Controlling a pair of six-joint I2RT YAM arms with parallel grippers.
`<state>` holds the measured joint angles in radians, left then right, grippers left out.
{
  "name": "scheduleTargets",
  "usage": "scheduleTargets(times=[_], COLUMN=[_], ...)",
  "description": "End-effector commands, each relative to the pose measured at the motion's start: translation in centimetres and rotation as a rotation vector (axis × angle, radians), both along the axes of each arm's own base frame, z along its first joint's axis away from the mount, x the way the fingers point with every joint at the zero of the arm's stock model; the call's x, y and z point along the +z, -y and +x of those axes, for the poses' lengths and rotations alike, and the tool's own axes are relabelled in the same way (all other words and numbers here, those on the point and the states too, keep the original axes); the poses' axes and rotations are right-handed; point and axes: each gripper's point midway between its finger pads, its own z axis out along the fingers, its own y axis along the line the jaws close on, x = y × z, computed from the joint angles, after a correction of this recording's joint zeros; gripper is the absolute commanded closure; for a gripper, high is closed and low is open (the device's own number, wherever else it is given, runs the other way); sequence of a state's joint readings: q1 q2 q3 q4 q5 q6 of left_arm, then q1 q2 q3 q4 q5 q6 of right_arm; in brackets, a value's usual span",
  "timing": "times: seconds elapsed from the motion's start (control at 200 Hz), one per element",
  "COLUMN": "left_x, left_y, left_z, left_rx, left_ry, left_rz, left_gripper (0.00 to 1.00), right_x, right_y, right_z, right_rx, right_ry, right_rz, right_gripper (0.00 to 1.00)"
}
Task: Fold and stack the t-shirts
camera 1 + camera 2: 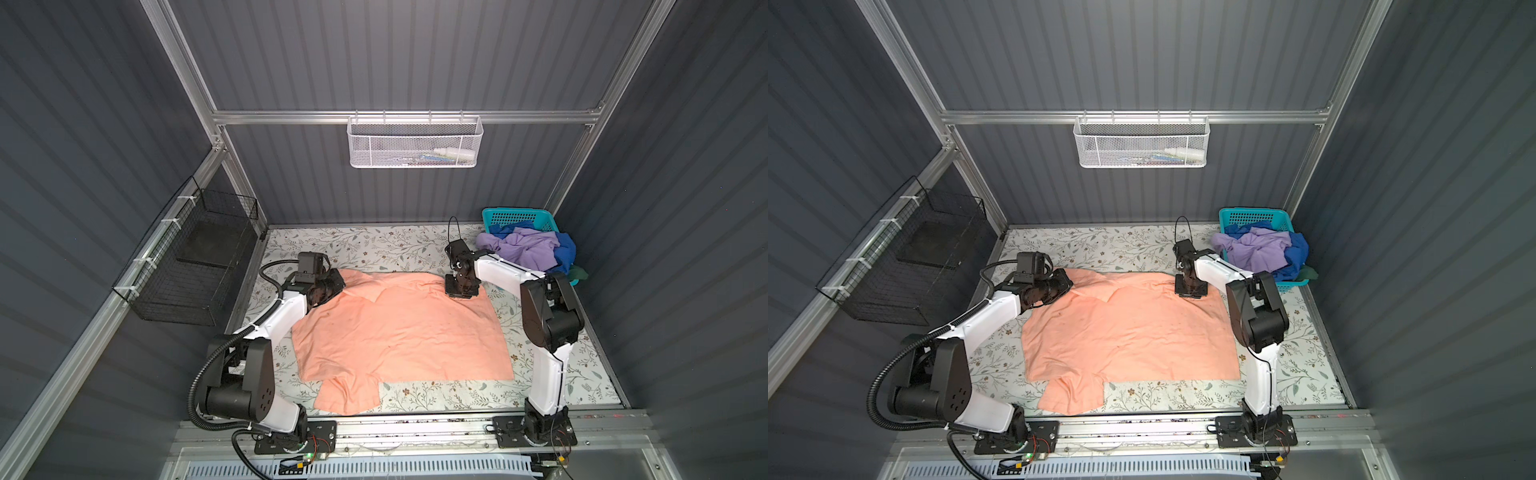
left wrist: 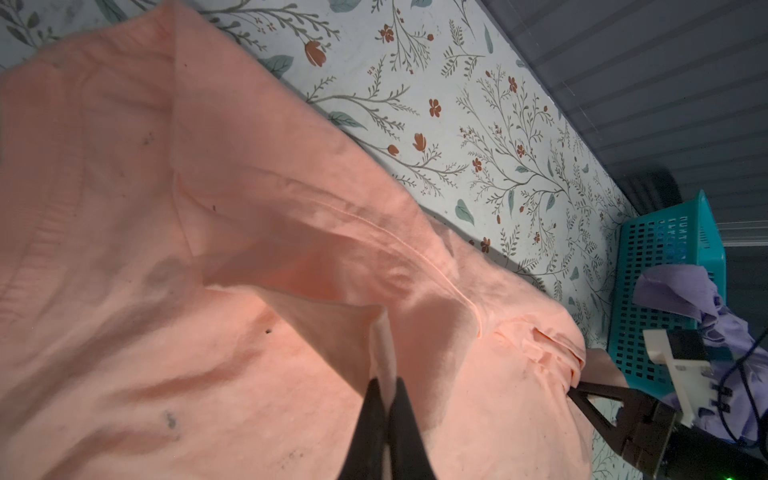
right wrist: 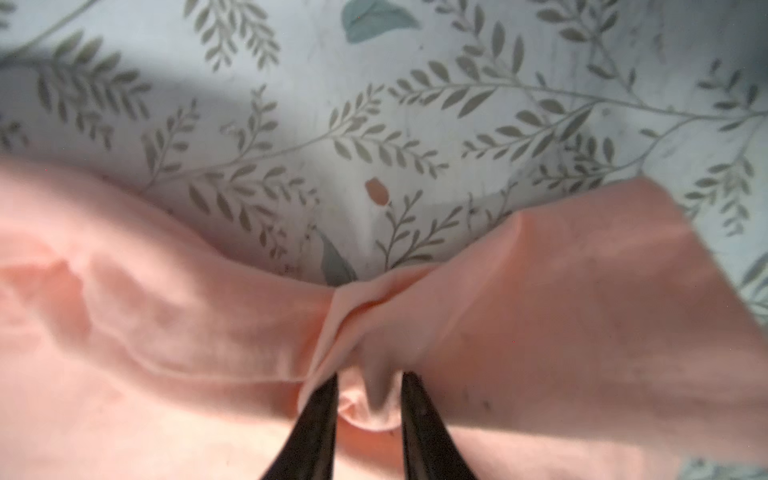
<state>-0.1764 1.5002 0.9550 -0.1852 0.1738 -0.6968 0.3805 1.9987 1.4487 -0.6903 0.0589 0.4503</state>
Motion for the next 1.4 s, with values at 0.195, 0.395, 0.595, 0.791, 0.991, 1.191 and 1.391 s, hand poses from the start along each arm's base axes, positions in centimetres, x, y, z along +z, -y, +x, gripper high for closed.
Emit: scheduleTargets(times=[0.195,0.395,0.595,0.791,0.991,1.191,1.391], left_x=[-1.5,-1.7,-2.1,-1.4,0.7,2.8,3.0], left_y=[-0.1,-0.2,-0.1,0.0,-0.2,-0.3,-0.5], left_z=[-0.6,-1.0,-1.4,-1.2,-0.4,-0.1,-0.3], left_rx=[-0.010,-0.012,-0.020,-0.013,-0.009,0.001,0.000], left_ry=[-0.038,-0.043,-0.057,-0.047,-0.012,0.039,0.040], left_rz=[-0.002,-0.002,-0.011,-0.038,-0.055,-0.062,-0.048], left_gripper=[1.00,1.00,1.00,1.00,1.00,1.00,1.00], right_x=[6.2,4.4,2.4,0.4,0.4,-0.4,0.3], right_y=[0.5,1.4,-0.7,-1.2,-1.1,-0.2,0.8], right_z=[3.7,7.7,9.2,8.1,6.6,4.9,4.0], right_rx=[-0.034,-0.055,-0.036,-0.031,-0.037,-0.040,-0.065], right_ry=[0.125,0.107,0.061,0.012,-0.005,-0.041,-0.025], right_rz=[0.025,-0.062,-0.006,-0.014,0.008,-0.026,-0.051], right_gripper=[0.43,0.44,0.45,0.44,0.43,0.42,0.38])
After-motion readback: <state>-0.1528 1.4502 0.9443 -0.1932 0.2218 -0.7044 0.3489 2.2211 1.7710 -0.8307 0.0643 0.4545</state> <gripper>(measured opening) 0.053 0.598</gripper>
